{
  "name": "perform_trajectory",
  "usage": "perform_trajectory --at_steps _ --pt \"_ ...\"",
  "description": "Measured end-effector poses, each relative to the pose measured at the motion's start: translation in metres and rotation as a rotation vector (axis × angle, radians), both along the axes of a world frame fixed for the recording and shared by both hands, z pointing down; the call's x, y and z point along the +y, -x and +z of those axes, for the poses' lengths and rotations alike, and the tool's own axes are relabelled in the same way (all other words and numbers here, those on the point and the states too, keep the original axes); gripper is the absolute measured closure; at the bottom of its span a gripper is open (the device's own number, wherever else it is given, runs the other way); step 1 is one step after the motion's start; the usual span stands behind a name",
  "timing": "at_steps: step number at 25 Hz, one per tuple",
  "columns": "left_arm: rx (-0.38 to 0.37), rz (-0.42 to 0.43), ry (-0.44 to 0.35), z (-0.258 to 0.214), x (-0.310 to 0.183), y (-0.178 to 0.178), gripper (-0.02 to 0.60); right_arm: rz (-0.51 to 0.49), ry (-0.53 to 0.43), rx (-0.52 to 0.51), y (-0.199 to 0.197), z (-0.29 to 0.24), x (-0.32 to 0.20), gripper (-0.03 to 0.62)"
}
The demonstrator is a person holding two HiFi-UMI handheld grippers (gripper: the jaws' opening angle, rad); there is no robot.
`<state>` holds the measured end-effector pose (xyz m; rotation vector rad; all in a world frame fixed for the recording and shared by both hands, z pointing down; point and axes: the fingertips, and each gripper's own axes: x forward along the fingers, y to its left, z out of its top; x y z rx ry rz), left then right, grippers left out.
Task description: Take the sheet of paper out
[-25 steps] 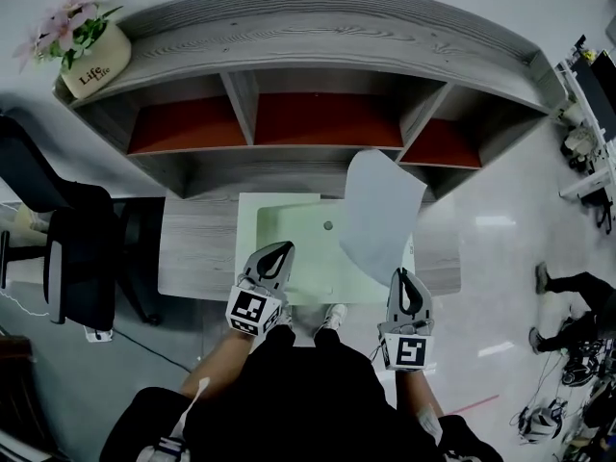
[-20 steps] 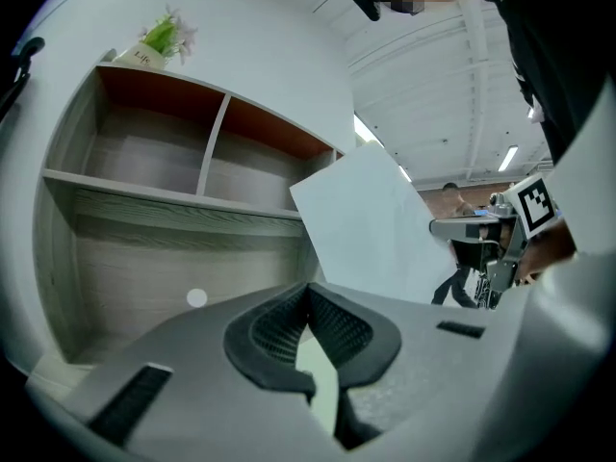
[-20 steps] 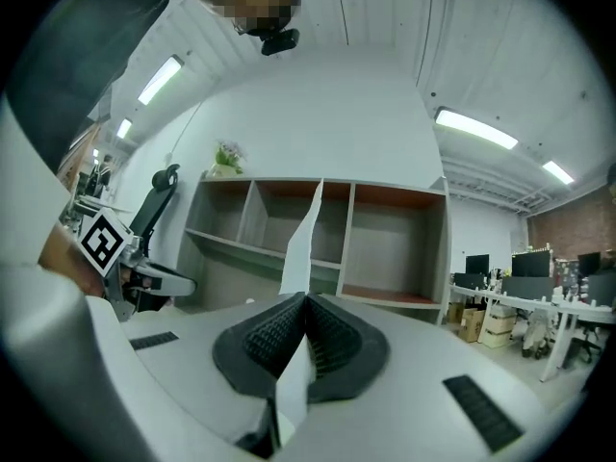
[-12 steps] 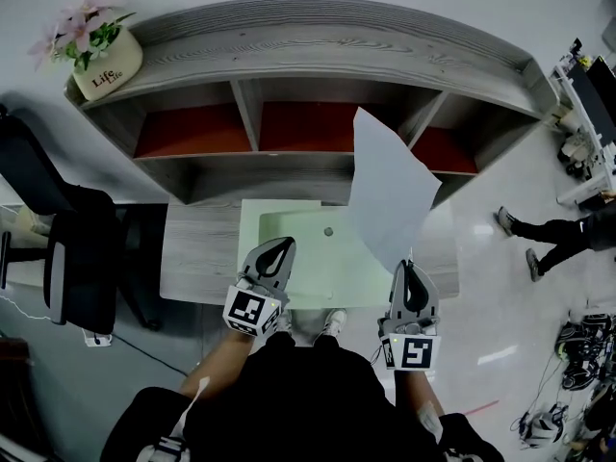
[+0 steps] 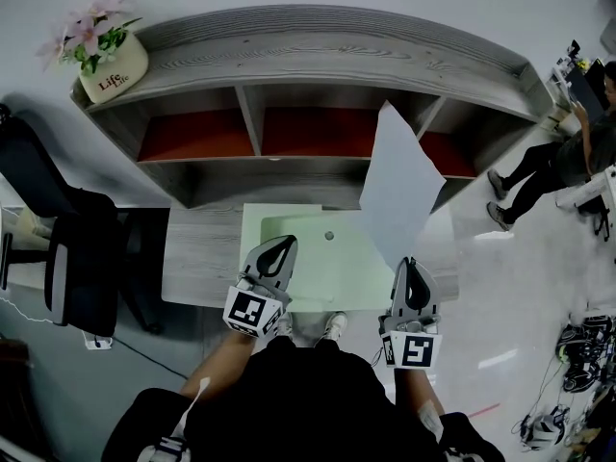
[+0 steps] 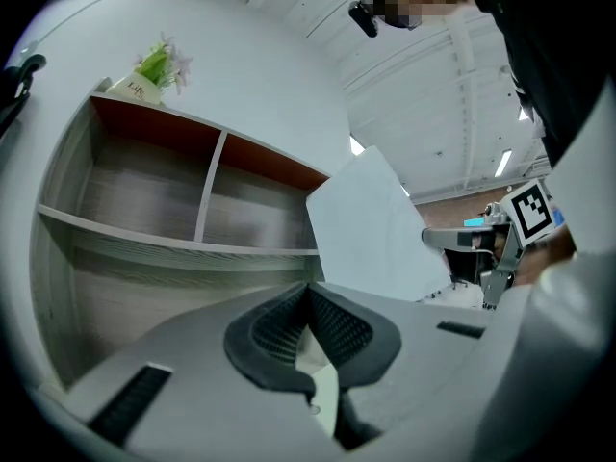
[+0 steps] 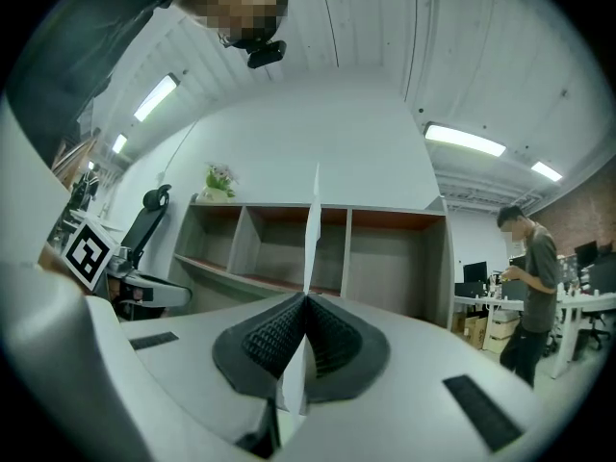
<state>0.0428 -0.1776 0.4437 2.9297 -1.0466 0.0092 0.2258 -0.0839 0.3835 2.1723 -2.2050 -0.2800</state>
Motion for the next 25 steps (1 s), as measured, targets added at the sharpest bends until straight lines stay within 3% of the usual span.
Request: perform_trajectory --at_steps 25 --pt "0.019 -0.009 -0.025 -0.011 -0.001 -0.001 0.574 0.0 -0.012 -0.005 0.004 -0.004 -0.012 0.571"
